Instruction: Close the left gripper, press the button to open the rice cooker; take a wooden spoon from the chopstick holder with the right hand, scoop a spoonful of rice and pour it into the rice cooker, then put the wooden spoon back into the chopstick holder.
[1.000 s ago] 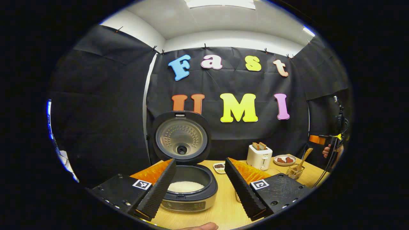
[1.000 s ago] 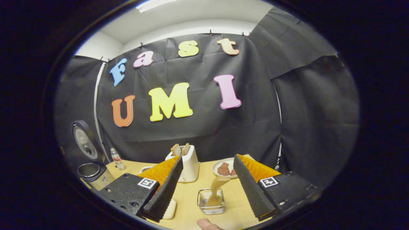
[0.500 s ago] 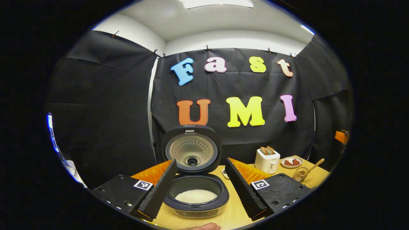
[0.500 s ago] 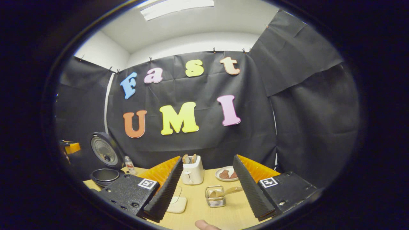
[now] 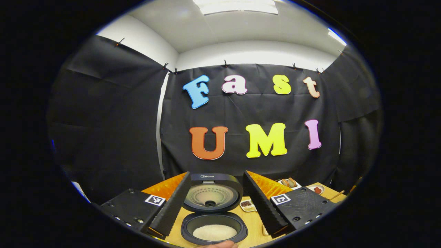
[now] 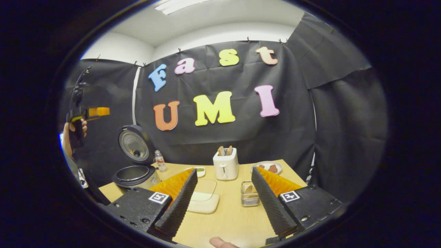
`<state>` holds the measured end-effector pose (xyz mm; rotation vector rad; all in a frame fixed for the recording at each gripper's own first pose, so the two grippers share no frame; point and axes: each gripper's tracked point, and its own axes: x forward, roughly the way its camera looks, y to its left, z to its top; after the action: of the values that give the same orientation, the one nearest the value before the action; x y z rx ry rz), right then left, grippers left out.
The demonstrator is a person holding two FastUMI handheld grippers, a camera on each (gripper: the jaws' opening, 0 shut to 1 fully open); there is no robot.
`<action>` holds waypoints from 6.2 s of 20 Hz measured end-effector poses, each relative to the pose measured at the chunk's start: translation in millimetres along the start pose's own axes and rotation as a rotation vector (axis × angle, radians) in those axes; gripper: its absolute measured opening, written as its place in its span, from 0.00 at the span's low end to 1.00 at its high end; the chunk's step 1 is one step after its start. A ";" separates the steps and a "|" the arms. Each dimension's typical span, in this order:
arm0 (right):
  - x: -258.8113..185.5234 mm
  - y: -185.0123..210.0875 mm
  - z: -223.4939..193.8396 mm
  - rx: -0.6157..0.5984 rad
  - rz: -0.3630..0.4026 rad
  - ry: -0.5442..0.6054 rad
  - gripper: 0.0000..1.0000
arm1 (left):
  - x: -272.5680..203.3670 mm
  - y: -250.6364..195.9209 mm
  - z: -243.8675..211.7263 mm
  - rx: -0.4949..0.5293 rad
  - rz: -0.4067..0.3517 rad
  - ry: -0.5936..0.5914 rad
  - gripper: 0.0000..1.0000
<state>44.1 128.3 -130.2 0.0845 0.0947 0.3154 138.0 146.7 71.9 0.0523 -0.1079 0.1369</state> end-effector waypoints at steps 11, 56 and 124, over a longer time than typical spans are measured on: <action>-5.8 10.7 8.7 -0.028 0.007 -0.030 1.00 | 134.2 32.1 -16.5 -0.087 -0.018 -0.003 1.00; -114.1 64.5 32.6 -0.071 0.059 -0.147 1.00 | -45.0 -2.5 -247.2 -0.037 -0.005 0.712 0.96; -116.0 74.3 26.3 -0.094 0.035 -0.160 1.00 | -265.1 -127.1 -128.8 -0.097 -0.196 0.150 0.94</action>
<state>-85.6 160.5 -87.7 0.0177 -0.0800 0.3464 -92.1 -6.7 -91.0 -0.0447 0.0406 -0.0606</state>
